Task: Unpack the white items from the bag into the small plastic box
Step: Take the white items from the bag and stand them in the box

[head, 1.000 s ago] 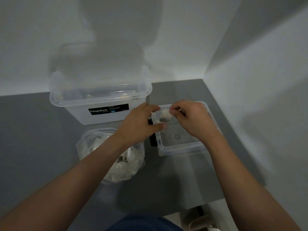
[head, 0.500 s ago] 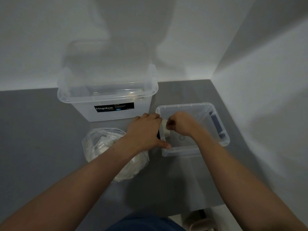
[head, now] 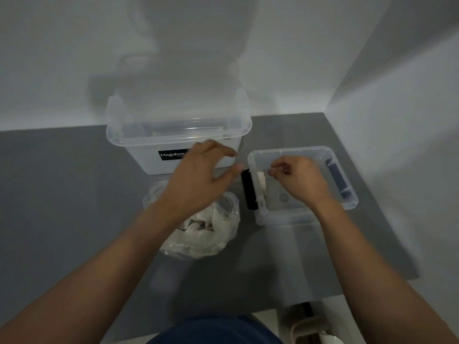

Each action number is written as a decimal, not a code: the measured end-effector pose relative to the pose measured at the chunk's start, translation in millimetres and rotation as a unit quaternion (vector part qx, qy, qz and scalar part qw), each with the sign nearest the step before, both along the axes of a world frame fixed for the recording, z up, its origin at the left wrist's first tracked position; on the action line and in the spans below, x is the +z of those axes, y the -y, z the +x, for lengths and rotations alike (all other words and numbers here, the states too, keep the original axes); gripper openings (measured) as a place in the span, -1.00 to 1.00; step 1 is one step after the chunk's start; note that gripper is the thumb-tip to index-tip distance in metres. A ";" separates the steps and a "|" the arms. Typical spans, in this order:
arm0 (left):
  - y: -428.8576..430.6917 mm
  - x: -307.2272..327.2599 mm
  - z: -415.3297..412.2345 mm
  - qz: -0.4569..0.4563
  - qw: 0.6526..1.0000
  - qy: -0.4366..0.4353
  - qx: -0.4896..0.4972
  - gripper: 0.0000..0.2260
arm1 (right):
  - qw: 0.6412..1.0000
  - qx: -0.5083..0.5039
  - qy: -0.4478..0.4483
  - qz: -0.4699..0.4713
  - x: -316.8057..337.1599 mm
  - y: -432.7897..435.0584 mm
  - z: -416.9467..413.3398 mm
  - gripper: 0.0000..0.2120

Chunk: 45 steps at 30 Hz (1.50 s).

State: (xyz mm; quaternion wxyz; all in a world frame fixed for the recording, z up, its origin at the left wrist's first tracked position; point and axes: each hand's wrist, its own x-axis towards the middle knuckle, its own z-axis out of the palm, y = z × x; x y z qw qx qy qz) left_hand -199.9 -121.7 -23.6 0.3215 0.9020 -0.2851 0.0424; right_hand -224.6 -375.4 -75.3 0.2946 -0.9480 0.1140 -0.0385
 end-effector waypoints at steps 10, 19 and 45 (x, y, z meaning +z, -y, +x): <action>-131.7 -62.3 -21.5 0.059 0.992 0.102 -0.037 -0.87 | 0.969 0.218 0.092 0.068 47.0 -175.9 -65.5 -0.85; -130.5 -80.7 -6.8 0.382 0.920 -0.020 -0.081 -0.73 | 0.955 0.106 -0.119 -0.250 -26.5 -191.5 -53.2 -0.81; -105.7 -105.0 -19.5 0.124 0.978 -0.154 -0.071 -0.96 | 0.962 0.144 -0.115 -0.199 -31.8 -197.5 -68.3 -0.88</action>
